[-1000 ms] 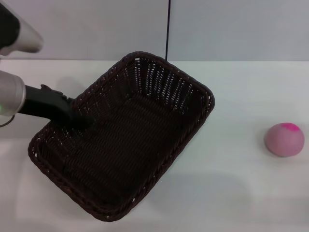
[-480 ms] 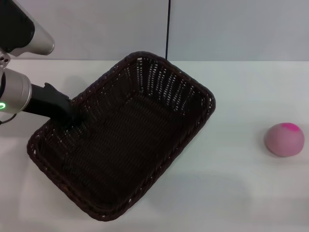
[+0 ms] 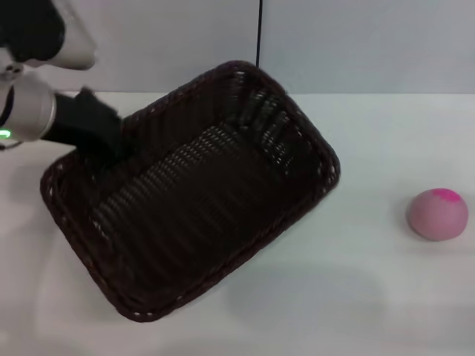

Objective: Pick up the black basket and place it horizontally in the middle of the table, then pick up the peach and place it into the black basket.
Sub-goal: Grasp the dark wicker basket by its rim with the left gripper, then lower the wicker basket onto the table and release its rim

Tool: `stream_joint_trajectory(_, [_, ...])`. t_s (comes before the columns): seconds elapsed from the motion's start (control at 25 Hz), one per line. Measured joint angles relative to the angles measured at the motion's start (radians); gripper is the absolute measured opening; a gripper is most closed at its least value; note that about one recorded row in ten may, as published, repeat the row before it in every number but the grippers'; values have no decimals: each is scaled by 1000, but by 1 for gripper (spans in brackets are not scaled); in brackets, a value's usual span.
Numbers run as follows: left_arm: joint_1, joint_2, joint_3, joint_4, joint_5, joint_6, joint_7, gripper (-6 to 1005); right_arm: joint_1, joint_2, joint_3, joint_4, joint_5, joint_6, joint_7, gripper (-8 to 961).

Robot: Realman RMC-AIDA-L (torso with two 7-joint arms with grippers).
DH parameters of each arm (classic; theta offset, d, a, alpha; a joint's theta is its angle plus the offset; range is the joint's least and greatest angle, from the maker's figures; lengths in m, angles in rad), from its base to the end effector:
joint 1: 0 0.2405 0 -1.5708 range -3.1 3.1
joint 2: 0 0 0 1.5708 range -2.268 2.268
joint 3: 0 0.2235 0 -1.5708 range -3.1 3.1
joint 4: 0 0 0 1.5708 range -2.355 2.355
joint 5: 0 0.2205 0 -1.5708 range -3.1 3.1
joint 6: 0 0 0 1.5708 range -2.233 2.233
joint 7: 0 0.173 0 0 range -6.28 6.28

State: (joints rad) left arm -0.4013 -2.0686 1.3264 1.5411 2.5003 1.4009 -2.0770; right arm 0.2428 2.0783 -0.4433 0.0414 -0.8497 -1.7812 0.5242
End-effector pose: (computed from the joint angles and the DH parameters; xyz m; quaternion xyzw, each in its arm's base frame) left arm -0.1771 0.3608 0.0303 -0.9542 -0.1229 0.1236 0.2433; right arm 0.3301 0.2460 0.0746 -0.5375 0.2157 0.4940 0.6485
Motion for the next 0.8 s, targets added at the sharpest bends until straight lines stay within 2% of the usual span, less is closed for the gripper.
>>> stream_joint_trajectory(0.16, [-38,-2,37,20,-11,14,195,225,-12,1,0,0,1,-6,15,724])
stream_joint_trajectory(0.24, [-76,-3,74,19,-31,31,347,225,-23,2,-1,3,1,-8,40,724])
stream_joint_trajectory(0.4, [-117,-4,78,-4,-40,55,411,223,-35,2,-3,4,-2,-9,70,724])
stream_joint_trajectory(0.44, [-160,-4,79,-41,-43,78,449,223,-39,2,-4,5,-3,-10,76,724])
stream_joint_trajectory(0.52, [-200,-5,88,-87,-40,91,474,223,-45,4,-8,12,-3,-18,79,724])
stream_joint_trajectory(0.6, [-215,-6,105,-109,-37,89,481,222,-46,4,-9,19,-3,-23,79,724])
stream_joint_trajectory(0.64, [-228,-7,144,-127,-34,79,491,222,-47,3,-10,30,-3,-31,80,724])
stream_joint_trajectory(0.8, [-231,-7,182,-132,-31,56,502,219,-49,3,-11,31,-4,-36,80,724])
